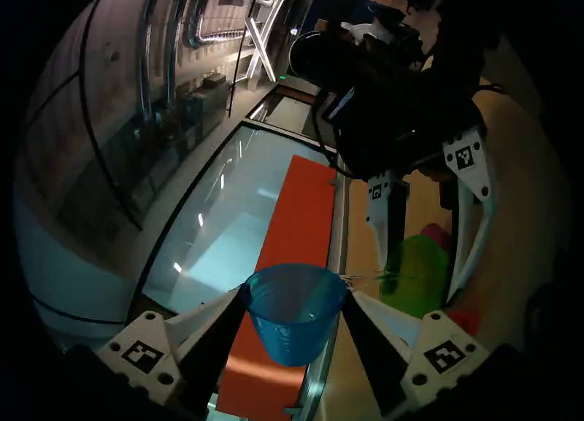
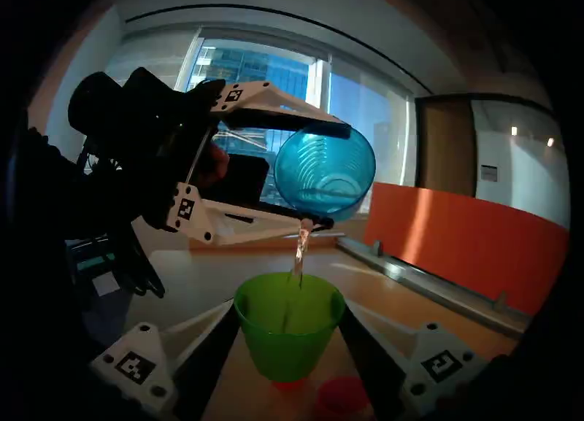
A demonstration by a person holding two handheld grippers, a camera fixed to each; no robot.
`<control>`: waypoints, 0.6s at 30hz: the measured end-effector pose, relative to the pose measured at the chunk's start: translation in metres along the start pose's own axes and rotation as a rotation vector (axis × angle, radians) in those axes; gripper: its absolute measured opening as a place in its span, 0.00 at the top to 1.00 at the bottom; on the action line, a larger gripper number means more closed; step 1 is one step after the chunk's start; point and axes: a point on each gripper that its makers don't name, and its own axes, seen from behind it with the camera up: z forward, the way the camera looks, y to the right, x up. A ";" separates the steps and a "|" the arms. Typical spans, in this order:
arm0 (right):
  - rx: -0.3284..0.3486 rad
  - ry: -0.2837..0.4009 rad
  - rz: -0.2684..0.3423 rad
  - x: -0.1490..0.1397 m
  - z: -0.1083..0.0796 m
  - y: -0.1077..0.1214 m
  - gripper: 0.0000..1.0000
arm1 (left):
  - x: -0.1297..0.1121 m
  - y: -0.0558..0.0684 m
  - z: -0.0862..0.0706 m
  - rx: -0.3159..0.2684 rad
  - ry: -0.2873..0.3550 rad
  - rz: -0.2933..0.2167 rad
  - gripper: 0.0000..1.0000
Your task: Pour water
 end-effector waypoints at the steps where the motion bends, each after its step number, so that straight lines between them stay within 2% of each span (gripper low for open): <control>1: 0.000 0.001 0.000 0.000 0.000 0.000 0.10 | 0.000 0.000 0.000 0.001 0.001 0.005 0.11; 18: -0.001 0.000 -0.003 -0.001 -0.002 0.001 0.10 | 0.004 -0.005 -0.002 0.013 0.003 0.091 0.11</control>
